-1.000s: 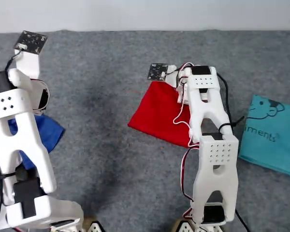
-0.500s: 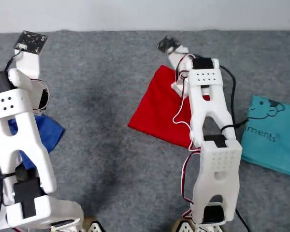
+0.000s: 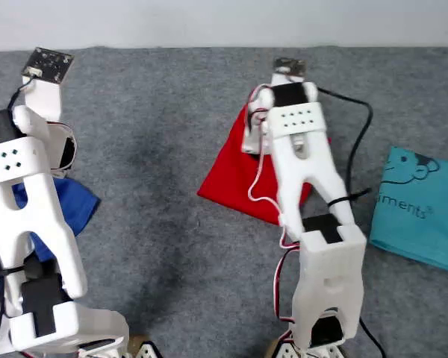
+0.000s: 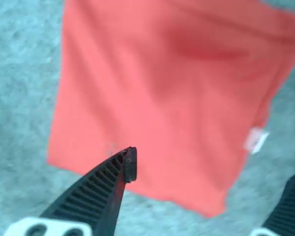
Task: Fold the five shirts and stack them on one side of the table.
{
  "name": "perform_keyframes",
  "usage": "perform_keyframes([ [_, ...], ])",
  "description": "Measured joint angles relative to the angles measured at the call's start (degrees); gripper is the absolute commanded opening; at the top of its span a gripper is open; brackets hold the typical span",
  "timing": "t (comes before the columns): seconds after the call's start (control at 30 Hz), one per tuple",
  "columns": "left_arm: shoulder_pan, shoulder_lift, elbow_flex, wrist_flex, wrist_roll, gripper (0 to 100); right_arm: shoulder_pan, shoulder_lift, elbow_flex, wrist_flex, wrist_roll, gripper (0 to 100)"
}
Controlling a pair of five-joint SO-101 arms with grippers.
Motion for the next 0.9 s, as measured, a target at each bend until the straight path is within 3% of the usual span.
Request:
perform_keyframes([
  [0.3, 0.0, 0.0, 0.0, 0.0, 0.0, 1, -0.44, 6.15, 0.0, -2.9, -4.31, 43.9],
  [0.6, 0.0, 0.0, 0.0, 0.7, 0.0, 1, 4.31, 15.47, 0.0, -10.46, -4.31, 42.3],
  [0.7, 0.0, 0.0, 0.0, 0.7, 0.0, 1, 4.04, 17.58, -0.44, -11.6, -4.31, 29.0],
  [0.83, 0.0, 0.0, 0.0, 0.7, 0.0, 1, 4.31, 18.64, -1.05, -11.6, -2.9, 1.2],
  [0.9, 0.0, 0.0, 0.0, 0.7, 0.0, 1, 4.4, 18.64, -1.05, -11.6, 0.44, 3.6],
])
